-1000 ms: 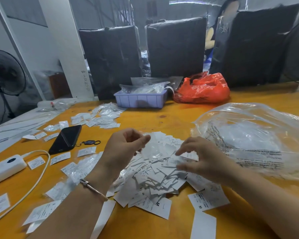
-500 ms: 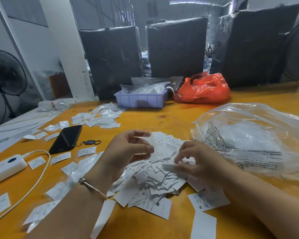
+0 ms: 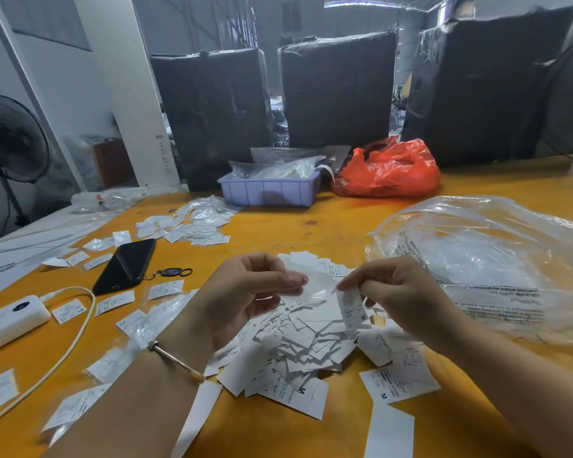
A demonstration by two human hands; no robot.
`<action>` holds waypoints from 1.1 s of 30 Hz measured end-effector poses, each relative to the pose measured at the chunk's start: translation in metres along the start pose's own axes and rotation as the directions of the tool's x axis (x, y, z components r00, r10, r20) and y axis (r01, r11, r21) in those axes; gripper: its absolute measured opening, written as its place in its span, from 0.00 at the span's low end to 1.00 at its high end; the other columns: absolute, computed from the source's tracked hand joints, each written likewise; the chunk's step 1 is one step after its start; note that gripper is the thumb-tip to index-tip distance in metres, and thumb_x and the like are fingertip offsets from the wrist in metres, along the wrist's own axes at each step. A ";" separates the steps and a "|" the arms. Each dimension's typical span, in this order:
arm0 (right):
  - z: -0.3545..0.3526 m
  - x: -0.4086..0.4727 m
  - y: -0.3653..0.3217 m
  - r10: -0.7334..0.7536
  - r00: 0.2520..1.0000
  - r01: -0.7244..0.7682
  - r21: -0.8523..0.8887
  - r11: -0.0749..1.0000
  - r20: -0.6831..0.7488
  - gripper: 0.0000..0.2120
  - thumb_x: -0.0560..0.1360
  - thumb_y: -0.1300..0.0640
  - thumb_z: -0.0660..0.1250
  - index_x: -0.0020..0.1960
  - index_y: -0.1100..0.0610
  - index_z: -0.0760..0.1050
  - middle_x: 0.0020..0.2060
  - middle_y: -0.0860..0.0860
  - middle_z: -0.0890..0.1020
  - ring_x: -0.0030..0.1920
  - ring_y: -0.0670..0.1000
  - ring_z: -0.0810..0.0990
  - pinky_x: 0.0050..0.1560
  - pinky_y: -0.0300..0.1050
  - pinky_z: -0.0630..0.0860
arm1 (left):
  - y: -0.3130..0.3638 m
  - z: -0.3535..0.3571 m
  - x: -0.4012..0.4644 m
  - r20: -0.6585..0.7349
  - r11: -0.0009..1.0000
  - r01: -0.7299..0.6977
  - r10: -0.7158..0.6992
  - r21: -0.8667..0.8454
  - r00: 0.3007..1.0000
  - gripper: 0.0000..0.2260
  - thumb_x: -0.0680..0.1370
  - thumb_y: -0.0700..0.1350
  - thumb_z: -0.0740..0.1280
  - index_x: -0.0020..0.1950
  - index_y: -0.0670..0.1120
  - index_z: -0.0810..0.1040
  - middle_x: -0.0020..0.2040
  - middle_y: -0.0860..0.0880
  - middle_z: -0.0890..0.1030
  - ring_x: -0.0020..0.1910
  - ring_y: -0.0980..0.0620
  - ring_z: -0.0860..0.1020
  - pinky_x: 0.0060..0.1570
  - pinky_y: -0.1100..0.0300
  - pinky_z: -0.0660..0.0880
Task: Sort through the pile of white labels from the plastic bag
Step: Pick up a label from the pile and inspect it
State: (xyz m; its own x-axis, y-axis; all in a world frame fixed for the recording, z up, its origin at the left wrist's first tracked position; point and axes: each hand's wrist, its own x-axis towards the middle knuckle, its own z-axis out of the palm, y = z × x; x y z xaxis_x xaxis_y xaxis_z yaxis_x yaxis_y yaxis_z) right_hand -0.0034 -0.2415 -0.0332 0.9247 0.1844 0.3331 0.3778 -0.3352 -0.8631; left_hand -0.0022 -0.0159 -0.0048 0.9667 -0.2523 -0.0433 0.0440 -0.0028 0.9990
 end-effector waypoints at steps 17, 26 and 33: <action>-0.008 0.002 -0.008 0.132 0.990 -0.098 0.449 0.888 -0.045 0.21 0.67 0.72 0.72 0.56 0.55 0.79 0.36 0.52 0.83 0.37 0.49 0.83 0.35 0.40 0.79 | -0.004 0.009 -0.003 0.037 0.982 -0.122 0.118 0.146 0.992 0.04 0.72 0.37 0.72 0.42 0.44 0.83 0.43 0.44 0.84 0.46 0.49 0.83 0.56 0.51 0.78; -0.002 -0.008 -0.022 -0.248 0.916 0.285 0.075 0.956 -0.316 0.04 0.75 0.66 0.68 0.43 0.59 0.79 0.30 0.52 0.82 0.27 0.46 0.79 0.28 0.31 0.71 | -0.005 0.015 -0.005 0.023 0.922 -0.292 0.296 0.255 0.955 0.04 0.73 0.35 0.72 0.47 0.35 0.81 0.41 0.41 0.86 0.39 0.46 0.85 0.41 0.60 0.81; -0.003 -0.017 -0.040 -0.311 0.892 0.360 0.102 0.927 -0.327 0.06 0.72 0.68 0.71 0.47 0.62 0.77 0.38 0.52 0.85 0.33 0.48 0.83 0.34 0.34 0.77 | -0.005 0.017 -0.009 0.068 0.851 -0.417 0.418 0.319 0.906 0.11 0.67 0.42 0.76 0.45 0.39 0.83 0.40 0.44 0.86 0.40 0.46 0.86 0.43 0.60 0.81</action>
State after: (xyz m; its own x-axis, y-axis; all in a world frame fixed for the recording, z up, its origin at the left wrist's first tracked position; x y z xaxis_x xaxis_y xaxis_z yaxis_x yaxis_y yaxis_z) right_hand -0.0335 -0.2340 -0.0034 0.7233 -0.0337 0.6897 0.6786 -0.1501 -0.7190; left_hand -0.0153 -0.0301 -0.0088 0.8767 -0.2959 0.3793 -0.4463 -0.2055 0.8710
